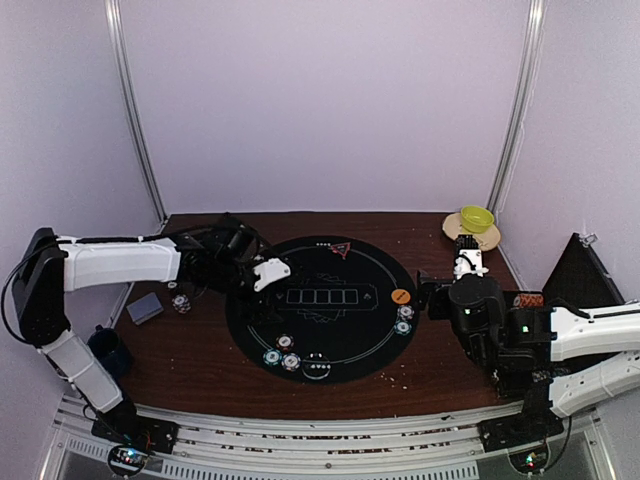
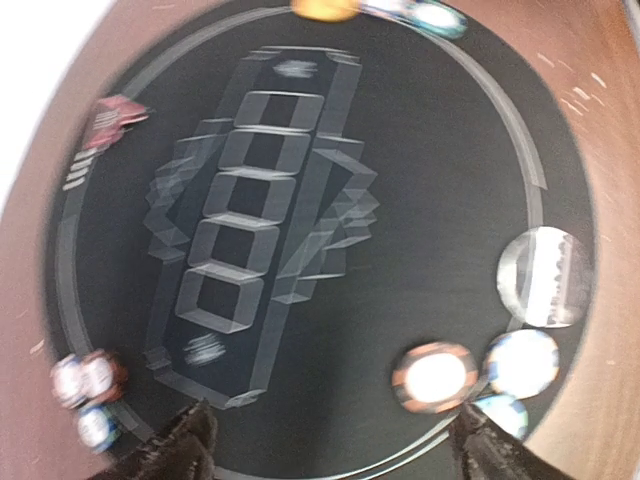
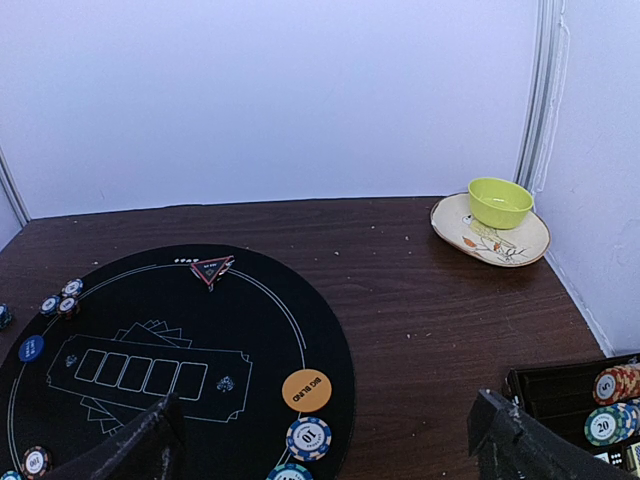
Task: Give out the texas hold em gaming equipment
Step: Place the pile of poker chips at the dealer area, then pick up the pile of poker chips from the pile of poker chips.
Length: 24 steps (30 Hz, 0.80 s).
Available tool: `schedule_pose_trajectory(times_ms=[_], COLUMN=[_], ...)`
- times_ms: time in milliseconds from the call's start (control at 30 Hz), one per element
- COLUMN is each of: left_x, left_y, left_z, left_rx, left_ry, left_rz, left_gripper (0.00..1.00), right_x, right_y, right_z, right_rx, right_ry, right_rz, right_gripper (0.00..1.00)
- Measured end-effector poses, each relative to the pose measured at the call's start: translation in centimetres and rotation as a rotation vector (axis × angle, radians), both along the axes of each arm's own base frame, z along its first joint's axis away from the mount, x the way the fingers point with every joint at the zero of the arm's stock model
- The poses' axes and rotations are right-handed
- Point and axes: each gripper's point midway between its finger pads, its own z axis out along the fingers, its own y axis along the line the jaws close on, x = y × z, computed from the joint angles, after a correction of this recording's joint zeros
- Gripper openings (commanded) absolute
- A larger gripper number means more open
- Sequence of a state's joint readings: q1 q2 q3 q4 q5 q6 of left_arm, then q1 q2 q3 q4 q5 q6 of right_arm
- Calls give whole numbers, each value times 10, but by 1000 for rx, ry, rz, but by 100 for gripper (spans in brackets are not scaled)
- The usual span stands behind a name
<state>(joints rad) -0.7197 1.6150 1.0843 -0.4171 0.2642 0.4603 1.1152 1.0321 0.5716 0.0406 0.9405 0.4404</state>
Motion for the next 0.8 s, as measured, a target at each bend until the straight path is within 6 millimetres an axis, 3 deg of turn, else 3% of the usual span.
schedule_pose_trajectory(times_ms=[133, 200, 333, 433, 600, 800], left_x=[43, 62, 93, 112, 131, 132], left_y=[41, 67, 129, 178, 240, 270], left_z=[26, 36, 55, 58, 30, -22], left_rx=[-31, -36, -59, -72, -75, -53], left_ry=[-58, -81, -123, -122, -29, 125], left_rz=[159, 242, 429, 567, 741, 828], left_gripper=[97, 98, 98, 98, 98, 95], right_x=[0, 0, 0, 0, 0, 0], right_y=[0, 0, 0, 0, 1, 0], right_z=[0, 0, 0, 0, 0, 0], right_rx=[0, 0, 0, 0, -1, -1], right_ry=[0, 0, 0, 0, 0, 0], right_rz=[0, 0, 1, 2, 2, 2], right_gripper=[100, 100, 100, 100, 100, 100])
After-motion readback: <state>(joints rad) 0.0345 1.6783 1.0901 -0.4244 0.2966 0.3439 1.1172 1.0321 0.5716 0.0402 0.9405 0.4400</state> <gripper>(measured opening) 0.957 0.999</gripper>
